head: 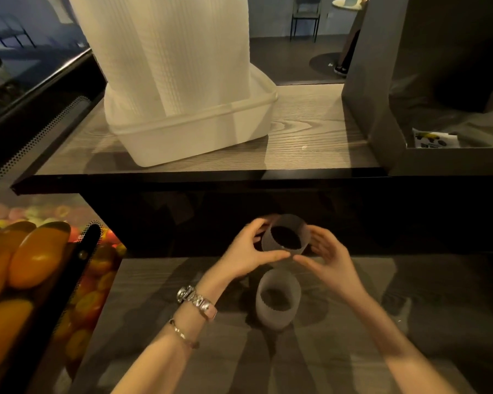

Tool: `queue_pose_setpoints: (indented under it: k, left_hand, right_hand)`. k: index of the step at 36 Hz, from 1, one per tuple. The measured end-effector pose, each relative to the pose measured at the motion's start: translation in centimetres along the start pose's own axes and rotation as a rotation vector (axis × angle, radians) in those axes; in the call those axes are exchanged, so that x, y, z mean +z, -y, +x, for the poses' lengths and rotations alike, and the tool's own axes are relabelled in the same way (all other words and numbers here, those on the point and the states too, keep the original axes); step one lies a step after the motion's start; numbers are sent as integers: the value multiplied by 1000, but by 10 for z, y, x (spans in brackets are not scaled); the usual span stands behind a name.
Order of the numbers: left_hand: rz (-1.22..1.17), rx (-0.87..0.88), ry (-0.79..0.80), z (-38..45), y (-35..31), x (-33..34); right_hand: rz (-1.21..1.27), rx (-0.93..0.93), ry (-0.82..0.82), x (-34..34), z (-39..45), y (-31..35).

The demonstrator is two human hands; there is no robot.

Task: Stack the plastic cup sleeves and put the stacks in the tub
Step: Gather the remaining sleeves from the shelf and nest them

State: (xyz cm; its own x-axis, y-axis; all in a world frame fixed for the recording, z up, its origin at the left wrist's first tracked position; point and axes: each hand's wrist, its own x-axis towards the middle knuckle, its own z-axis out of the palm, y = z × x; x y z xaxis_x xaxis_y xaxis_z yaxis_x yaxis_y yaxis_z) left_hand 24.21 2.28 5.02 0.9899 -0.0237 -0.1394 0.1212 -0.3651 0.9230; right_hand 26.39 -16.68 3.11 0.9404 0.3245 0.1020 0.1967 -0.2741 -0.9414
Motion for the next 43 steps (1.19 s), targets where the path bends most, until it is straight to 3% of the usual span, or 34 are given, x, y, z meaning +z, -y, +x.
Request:
queue_pose_setpoints:
  k: [4, 8, 21, 34, 43]
  left_hand:
    - [-16, 142, -15, -36, -17, -3]
    - [-8, 117, -54, -71, -13, 6]
    - [-69, 38, -107, -103, 18, 29]
    - [-38, -52, -1, -86, 39, 42]
    - [-7, -39, 20, -82, 45, 40]
  right_hand:
    - [-12, -95, 34, -6, -22, 29]
    - [-2, -125, 143, -3, -51, 33]
    - [47, 64, 173, 22, -78, 12]
    - [67, 221, 214, 24, -71, -16]
    - [53, 221, 248, 23, -69, -15]
